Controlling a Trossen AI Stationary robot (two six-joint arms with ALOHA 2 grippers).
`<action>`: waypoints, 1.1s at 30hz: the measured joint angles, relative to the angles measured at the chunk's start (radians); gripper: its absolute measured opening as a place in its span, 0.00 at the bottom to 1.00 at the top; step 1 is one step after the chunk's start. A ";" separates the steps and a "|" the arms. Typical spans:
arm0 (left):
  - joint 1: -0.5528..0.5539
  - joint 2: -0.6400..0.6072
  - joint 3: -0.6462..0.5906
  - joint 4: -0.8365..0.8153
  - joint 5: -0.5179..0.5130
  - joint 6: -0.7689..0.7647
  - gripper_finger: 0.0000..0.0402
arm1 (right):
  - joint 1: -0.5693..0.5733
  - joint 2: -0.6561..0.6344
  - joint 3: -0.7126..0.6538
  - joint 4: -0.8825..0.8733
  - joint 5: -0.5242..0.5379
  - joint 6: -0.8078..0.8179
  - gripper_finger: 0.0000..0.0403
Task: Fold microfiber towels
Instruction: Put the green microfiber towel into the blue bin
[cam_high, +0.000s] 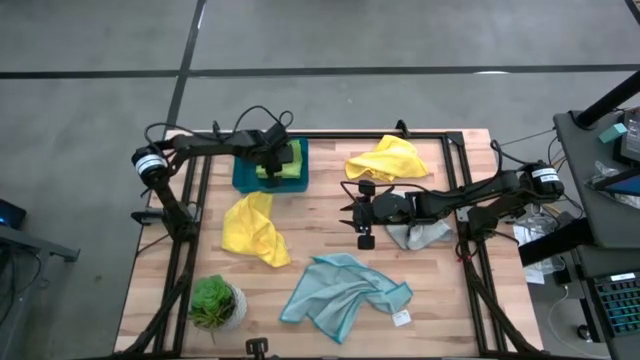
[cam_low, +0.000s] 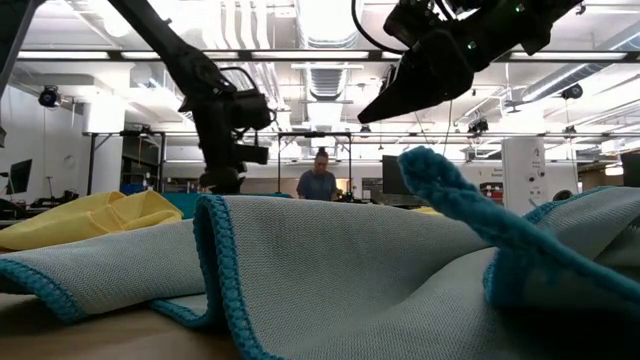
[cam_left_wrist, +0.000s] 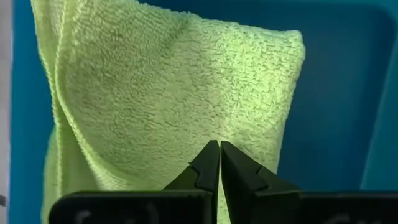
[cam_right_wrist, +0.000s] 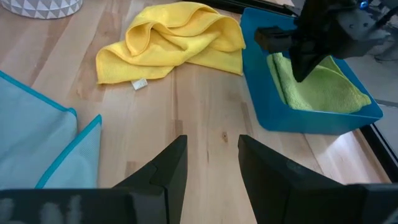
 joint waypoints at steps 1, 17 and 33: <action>0.000 0.000 -0.010 0.007 0.000 -0.006 0.00 | 0.000 0.000 0.000 0.000 0.000 0.000 0.33; -0.021 0.000 -0.085 0.023 0.065 -0.078 0.00 | 0.000 0.000 0.000 -0.001 0.000 0.000 0.33; -0.018 -0.029 -0.027 0.120 0.074 -0.026 0.00 | 0.000 0.000 -0.004 -0.001 0.000 0.000 0.33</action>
